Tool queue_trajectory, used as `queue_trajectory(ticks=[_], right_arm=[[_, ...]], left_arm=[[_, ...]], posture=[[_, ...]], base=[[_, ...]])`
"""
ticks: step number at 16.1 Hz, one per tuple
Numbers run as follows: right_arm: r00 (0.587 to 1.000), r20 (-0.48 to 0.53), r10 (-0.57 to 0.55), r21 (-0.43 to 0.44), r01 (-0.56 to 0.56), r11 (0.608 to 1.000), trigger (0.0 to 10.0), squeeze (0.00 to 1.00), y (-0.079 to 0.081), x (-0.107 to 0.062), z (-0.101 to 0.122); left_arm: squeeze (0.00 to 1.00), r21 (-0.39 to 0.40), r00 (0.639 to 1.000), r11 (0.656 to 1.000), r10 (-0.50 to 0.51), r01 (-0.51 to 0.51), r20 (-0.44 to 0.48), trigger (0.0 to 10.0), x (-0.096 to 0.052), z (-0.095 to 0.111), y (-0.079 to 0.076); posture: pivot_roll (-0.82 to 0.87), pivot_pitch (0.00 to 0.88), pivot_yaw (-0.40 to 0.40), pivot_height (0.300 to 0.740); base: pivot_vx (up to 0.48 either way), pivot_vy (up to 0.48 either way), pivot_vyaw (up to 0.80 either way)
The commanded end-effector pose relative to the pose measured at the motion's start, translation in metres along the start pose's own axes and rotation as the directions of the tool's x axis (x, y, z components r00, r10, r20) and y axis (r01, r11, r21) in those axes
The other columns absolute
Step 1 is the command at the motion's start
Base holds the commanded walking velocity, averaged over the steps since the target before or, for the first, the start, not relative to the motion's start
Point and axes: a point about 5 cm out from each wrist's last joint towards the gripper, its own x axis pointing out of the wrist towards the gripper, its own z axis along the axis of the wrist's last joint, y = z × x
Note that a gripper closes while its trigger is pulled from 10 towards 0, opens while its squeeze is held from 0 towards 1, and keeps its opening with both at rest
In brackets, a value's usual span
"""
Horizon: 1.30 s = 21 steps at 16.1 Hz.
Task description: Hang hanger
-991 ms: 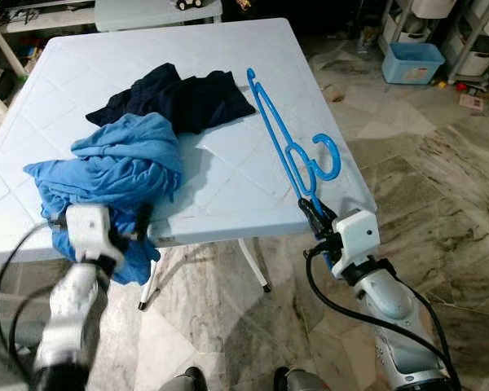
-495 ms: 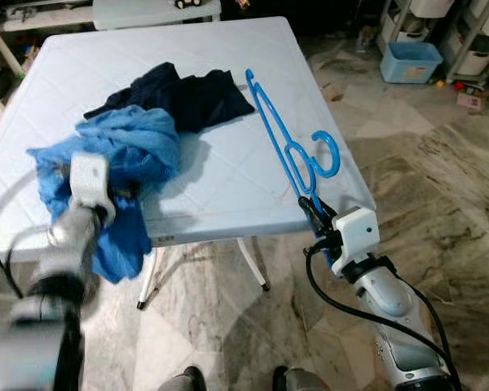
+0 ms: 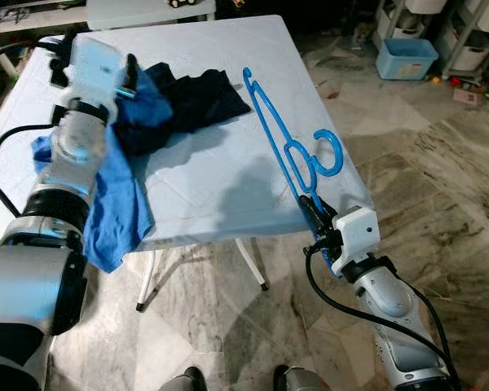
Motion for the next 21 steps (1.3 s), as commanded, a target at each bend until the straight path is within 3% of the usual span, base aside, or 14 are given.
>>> queue_trajectory(ticks=[1, 5, 6, 7, 8, 9, 10, 12, 14, 16, 18, 19, 20, 21], right_arm=[[0.994, -0.109, -0.023, 0.016, 0.024, 1.000, 10.0, 0.00, 0.000, -0.008, -0.020], [0.994, -0.108, -0.022, 0.018, 0.024, 1.000, 10.0, 0.00, 0.000, -0.007, -0.020], [0.994, -0.108, -0.021, 0.017, 0.022, 1.000, 10.0, 0.00, 0.000, -0.007, -0.020], [0.994, -0.108, -0.020, 0.017, 0.022, 1.000, 10.0, 0.00, 0.000, -0.006, -0.021], [0.994, -0.108, -0.019, 0.018, 0.021, 1.000, 10.0, 0.00, 0.001, -0.006, -0.021], [0.994, -0.108, -0.019, 0.018, 0.022, 1.000, 10.0, 0.00, 0.001, -0.006, -0.021], [0.994, -0.104, -0.022, 0.022, 0.025, 0.999, 10.0, 0.00, 0.001, -0.007, -0.021], [0.994, -0.102, -0.027, 0.025, 0.030, 0.999, 10.0, 0.00, 0.000, -0.008, -0.021], [0.994, -0.101, -0.046, 0.038, 0.050, 0.998, 10.0, 0.00, -0.001, -0.007, -0.021], [0.995, -0.097, -0.037, 0.040, 0.041, 0.998, 10.0, 0.00, 0.002, -0.003, -0.021], [0.995, -0.096, -0.031, 0.041, 0.035, 0.999, 10.0, 0.00, 0.002, 0.001, -0.021], [0.996, -0.091, -0.027, 0.042, 0.031, 0.999, 10.0, 0.00, 0.003, 0.004, -0.020], [0.996, -0.086, -0.033, 0.047, 0.037, 0.998, 10.0, 0.00, 0.001, 0.007, -0.018], [0.996, -0.086, -0.036, 0.047, 0.040, 0.998, 10.0, 0.00, 0.000, 0.008, -0.018]], left_arm=[[0.00, 0.007, 0.999, 0.999, -0.039, 0.039, -0.015, 10.0, -0.008, -0.010, -0.007], [0.00, -0.154, 0.991, 0.980, -0.131, 0.129, -0.004, 10.0, -0.038, -0.033, -0.028], [0.88, -0.173, 0.993, 0.977, -0.119, 0.122, 0.025, 10.0, -0.054, -0.040, -0.032], [1.00, -0.208, 0.995, 0.973, -0.095, 0.100, 0.032, 10.0, -0.067, -0.046, -0.031], [1.00, -0.212, 0.997, 0.975, -0.062, 0.070, 0.043, 10.0, -0.084, -0.052, -0.028], [1.00, -0.217, 0.998, 0.974, -0.057, 0.063, 0.035, 10.0, -0.088, -0.054, -0.028], [1.00, -0.229, 1.000, 0.973, 0.017, -0.013, 0.014, 10.0, -0.110, -0.058, -0.022], [1.00, -0.243, 0.997, 0.967, 0.074, -0.071, 0.002, 10.0, -0.128, -0.054, -0.021], [1.00, -0.252, 0.995, 0.964, 0.067, -0.082, -0.068, 10.0, -0.148, -0.057, -0.035], [1.00, -0.245, 0.995, 0.970, -0.031, 0.007, -0.097, 10.0, -0.156, -0.061, -0.053], [1.00, -0.239, 0.992, 0.969, -0.092, 0.069, -0.087, 10.0, -0.153, -0.058, -0.057], [0.78, -0.236, 0.983, 0.959, -0.176, 0.159, -0.054, 10.0, -0.150, -0.051, -0.062], [0.00, -0.231, 0.961, 0.938, -0.274, 0.258, -0.041, 10.0, -0.149, -0.045, -0.072], [0.00, -0.236, 0.959, 0.936, -0.279, 0.260, -0.053, 10.0, -0.151, -0.044, -0.074]], posture=[[-0.24, 0.183, 0.052, 0.740], [-0.23, 0.174, 0.058, 0.740], [-0.23, 0.172, 0.056, 0.740], [-0.22, 0.168, 0.054, 0.740], [-0.22, 0.164, 0.054, 0.740], [-0.22, 0.164, 0.054, 0.740], [-0.21, 0.159, 0.053, 0.740], [-0.20, 0.155, 0.052, 0.740], [-0.19, 0.151, 0.047, 0.740], [-0.17, 0.147, 0.040, 0.740], [-0.17, 0.134, 0.037, 0.740], [-0.17, 0.129, 0.033, 0.740], [-0.16, 0.122, 0.031, 0.740], [-0.17, 0.121, 0.035, 0.740]], base=[[0.000, 0.000, 0.00], [0.000, 0.000, 0.00], [0.000, 0.000, 0.00], [0.000, 0.000, 0.00], [0.000, 0.000, 0.00], [0.000, 0.000, 0.00], [0.000, 0.000, 0.00], [0.000, 0.000, 0.00], [0.000, 0.000, 0.00], [0.000, 0.000, 0.00], [0.000, 0.000, 0.00], [0.000, 0.000, 0.00], [0.000, 0.000, 0.00], [0.000, 0.000, 0.00]])
